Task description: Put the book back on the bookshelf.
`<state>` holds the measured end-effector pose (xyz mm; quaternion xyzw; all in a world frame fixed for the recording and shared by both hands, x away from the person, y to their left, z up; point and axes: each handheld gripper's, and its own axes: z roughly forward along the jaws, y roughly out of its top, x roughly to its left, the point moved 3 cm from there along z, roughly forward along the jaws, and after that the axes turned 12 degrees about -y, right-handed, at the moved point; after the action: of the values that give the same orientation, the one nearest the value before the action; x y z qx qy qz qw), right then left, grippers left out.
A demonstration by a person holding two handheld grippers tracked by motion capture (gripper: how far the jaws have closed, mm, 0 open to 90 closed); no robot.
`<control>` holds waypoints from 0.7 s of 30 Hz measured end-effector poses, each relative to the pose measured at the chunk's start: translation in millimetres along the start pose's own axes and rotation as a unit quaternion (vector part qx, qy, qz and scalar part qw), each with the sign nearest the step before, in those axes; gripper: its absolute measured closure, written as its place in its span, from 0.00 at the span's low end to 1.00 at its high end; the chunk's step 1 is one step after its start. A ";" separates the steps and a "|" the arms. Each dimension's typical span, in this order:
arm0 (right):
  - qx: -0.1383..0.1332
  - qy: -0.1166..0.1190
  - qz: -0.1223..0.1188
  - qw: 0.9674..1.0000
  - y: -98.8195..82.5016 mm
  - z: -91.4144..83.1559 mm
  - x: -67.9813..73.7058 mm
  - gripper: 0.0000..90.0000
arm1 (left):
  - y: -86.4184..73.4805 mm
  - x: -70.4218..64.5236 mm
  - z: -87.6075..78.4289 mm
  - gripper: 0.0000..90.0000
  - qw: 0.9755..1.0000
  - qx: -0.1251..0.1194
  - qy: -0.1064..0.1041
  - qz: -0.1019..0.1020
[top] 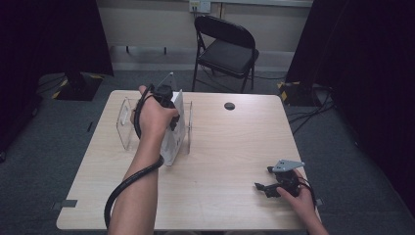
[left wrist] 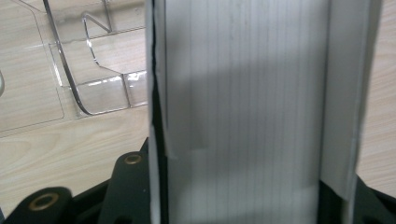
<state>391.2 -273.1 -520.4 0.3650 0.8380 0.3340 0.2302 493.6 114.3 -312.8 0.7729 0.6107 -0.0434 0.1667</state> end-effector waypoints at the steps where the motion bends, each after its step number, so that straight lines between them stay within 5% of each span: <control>1: 0.000 0.000 0.000 1.000 0.0 0.1 0.0 0.14 | 0.5 0.4 0.0 0.59 1.000 -0.001 0.000 0.000; 21: 0.000 0.000 0.001 1.000 0.0 0.0 0.1 0.14 | 7.3 1.5 6.5 0.59 1.000 -0.010 0.005 -0.014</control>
<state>391.2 -273.0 -520.3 0.3657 0.8377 0.3339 0.2302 501.9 112.2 -317.8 0.7629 0.6225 -0.0362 0.1706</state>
